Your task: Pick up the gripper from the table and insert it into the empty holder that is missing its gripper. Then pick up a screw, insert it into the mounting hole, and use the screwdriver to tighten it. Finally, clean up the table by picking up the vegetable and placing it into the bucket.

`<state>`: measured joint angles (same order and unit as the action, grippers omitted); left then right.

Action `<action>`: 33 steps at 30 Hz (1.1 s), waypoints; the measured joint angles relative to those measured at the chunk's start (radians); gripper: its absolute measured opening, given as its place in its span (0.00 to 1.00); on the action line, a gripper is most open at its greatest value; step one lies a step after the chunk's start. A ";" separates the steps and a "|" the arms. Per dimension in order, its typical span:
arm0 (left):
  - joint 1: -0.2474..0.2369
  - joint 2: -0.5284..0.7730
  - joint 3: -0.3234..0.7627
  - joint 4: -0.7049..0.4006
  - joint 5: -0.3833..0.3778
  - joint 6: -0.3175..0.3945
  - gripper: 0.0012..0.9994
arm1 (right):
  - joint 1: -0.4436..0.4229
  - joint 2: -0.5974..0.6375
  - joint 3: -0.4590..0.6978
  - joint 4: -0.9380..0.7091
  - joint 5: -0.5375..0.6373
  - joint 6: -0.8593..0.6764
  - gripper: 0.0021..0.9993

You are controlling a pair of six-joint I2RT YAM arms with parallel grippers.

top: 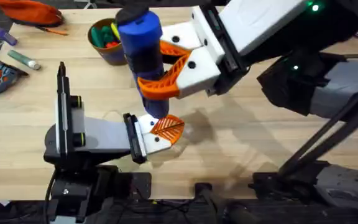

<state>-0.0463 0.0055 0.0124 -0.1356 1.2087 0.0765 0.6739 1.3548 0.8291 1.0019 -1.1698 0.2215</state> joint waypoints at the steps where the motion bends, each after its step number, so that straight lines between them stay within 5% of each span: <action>1: 0.000 0.000 0.000 0.000 0.000 0.000 0.01 | 0.000 0.000 0.000 0.000 -0.001 -0.008 0.02; 33: 0.000 0.000 0.000 0.000 0.000 0.000 0.01 | 0.066 0.005 0.017 0.000 0.013 -0.040 0.02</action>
<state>-0.0463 0.0055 0.0124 -0.1356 1.2087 0.0765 0.7396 1.3600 0.8465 1.0023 -1.1564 0.1818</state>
